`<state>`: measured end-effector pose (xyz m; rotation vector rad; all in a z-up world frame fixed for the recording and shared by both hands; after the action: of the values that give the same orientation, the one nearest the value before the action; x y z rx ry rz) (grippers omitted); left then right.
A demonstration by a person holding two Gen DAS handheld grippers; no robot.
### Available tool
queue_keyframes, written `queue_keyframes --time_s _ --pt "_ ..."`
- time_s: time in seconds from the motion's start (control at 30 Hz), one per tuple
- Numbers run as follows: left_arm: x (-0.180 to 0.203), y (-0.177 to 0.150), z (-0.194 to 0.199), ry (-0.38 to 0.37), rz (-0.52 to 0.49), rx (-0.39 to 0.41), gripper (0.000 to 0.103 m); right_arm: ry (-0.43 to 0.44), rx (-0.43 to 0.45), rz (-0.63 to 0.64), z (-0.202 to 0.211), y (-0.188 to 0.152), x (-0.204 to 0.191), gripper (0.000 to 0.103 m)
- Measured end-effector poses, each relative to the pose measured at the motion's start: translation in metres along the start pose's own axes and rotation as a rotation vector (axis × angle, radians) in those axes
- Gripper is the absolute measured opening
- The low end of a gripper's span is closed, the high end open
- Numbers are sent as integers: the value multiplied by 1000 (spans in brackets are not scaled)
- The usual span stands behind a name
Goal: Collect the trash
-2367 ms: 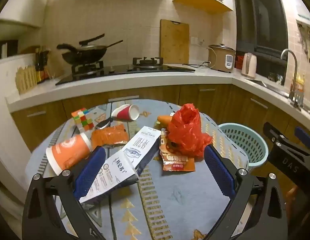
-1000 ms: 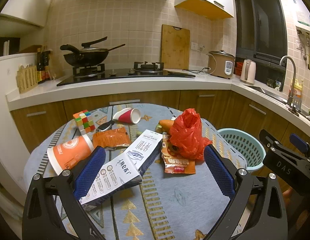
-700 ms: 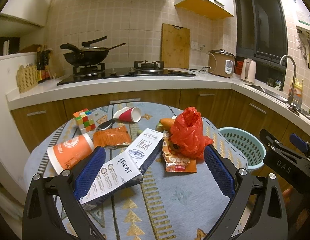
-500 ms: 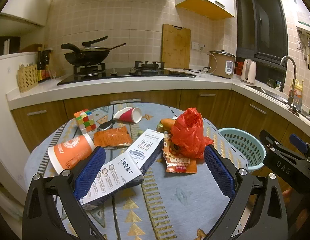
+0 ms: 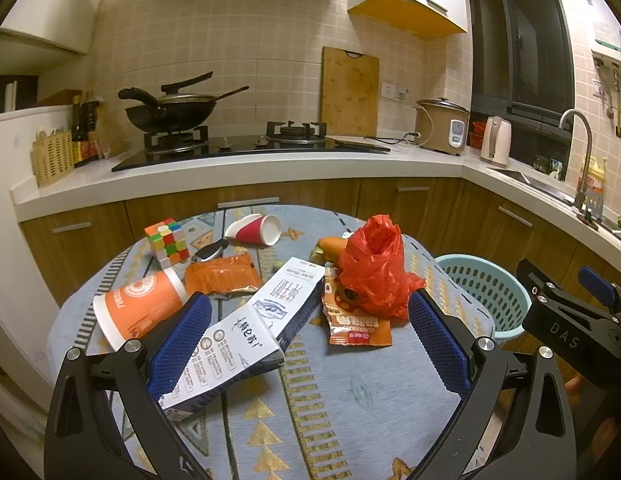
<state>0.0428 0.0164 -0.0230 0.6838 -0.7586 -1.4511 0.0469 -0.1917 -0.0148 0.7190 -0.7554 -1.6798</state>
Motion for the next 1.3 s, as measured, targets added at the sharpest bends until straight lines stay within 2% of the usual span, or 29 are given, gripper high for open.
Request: queue_keyframes --time_s 0.5,0.77,0.9,0.97,1.07,1.2,1.3 --pt "-3 -2 -4 2 10 -5 95 -12 -1 9 -2 -2 -4 96" --pt "-31 -19 -2 24 -2 -4 95 -30 17 49 3 -2 -11 95" --pt "-61 -33 -1 56 7 -29 95 -15 28 73 6 -2 -19 74" --pt "-83 -40 -3 90 41 -53 95 0 22 84 6 -4 -24 67" --pt "-107 -48 -13 86 94 -114 96 19 14 104 5 -6 -32 56" --pt "-122 -60 -30 78 129 -193 95 45 3 118 5 -9 -41 55" --pt "-122 -71 -46 31 153 -275 94 48 -1 115 5 -10 -40 55"
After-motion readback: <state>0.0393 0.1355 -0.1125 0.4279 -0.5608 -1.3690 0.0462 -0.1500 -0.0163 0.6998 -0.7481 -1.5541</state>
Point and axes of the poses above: each gripper's, at about its wrist camera, not at the fingertips, and z roughly against the way its jaws point, x to its right, y to its top, the point moved 5 cm from there along -z, roughly the way its jaws point, and after that the axes turned 11 degrees about -x, right-handed, at the moved point
